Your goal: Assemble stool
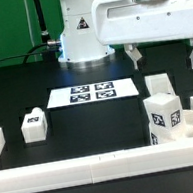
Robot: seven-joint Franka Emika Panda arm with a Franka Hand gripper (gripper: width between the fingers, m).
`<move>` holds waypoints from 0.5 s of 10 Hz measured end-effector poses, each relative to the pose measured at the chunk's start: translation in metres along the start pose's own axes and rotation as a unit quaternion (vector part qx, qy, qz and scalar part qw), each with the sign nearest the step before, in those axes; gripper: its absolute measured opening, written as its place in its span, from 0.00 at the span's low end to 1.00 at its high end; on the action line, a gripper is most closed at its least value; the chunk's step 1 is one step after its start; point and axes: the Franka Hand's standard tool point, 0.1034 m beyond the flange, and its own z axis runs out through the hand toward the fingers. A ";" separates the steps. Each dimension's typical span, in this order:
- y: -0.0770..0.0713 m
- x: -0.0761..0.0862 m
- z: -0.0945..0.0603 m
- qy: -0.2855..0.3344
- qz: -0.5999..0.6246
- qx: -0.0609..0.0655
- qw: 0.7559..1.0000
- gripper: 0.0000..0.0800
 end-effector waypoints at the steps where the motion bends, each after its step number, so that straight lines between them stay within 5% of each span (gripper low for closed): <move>1: 0.001 -0.001 -0.004 -0.006 -0.131 -0.014 0.991 0.81; 5: 0.001 0.004 -0.009 -0.005 -0.338 -0.014 0.941 0.81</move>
Offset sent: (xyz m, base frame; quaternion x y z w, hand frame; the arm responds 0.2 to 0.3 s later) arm 0.0000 0.0000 0.0000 0.0000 0.0000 -0.1938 0.9810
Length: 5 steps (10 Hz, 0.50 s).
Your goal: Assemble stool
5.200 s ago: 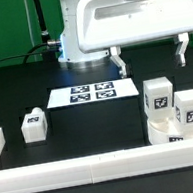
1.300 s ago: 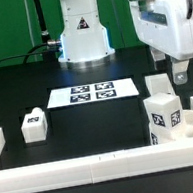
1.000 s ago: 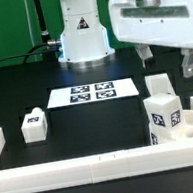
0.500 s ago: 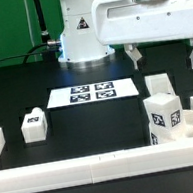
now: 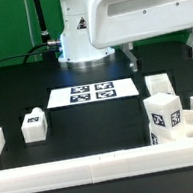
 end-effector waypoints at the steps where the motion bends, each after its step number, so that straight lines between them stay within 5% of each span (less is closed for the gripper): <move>1: 0.001 0.000 0.000 0.000 -0.040 0.000 0.999 0.81; 5: -0.004 0.003 -0.004 -0.011 -0.283 -0.023 0.959 0.81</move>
Offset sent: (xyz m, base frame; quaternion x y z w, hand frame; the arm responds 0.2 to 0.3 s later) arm 0.0034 0.0291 0.0104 0.0175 -0.0407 -0.4376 0.8981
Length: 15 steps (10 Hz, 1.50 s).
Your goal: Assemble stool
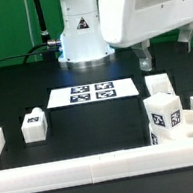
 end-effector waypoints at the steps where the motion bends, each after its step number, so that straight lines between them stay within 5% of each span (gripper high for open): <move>1: 0.002 -0.002 0.001 -0.002 -0.035 -0.001 0.999 0.81; 6: 0.003 -0.005 0.003 -0.019 -0.241 -0.012 0.970 0.81; 15: -0.004 -0.012 0.023 -0.024 -0.253 -0.012 0.967 0.81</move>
Offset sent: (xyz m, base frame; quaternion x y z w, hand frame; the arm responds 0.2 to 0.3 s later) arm -0.0093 0.0083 -0.0041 0.0098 0.0050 -0.2657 0.9640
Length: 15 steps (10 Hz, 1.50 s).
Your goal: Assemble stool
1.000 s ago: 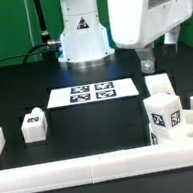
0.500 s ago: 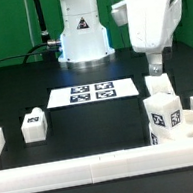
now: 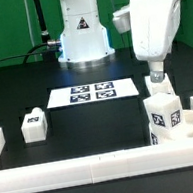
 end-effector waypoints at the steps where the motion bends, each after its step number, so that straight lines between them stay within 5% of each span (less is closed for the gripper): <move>1: -0.002 -0.001 0.004 0.001 0.000 -0.002 1.000 0.81; 4: -0.001 -0.002 0.014 -0.003 0.002 0.001 1.000 0.81; 5: -0.001 -0.002 0.014 -0.004 0.003 0.001 1.000 0.67; 6: -0.001 -0.002 0.014 -0.004 0.003 0.002 1.000 0.42; 10: -0.001 -0.002 0.014 -0.004 0.017 0.002 1.000 0.42; 15: -0.005 -0.002 0.015 -0.006 0.291 0.006 0.957 0.42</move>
Offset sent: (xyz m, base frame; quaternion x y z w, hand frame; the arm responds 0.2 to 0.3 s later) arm 0.0090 0.0045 -0.0129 -0.0013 0.0026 -0.0068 1.0000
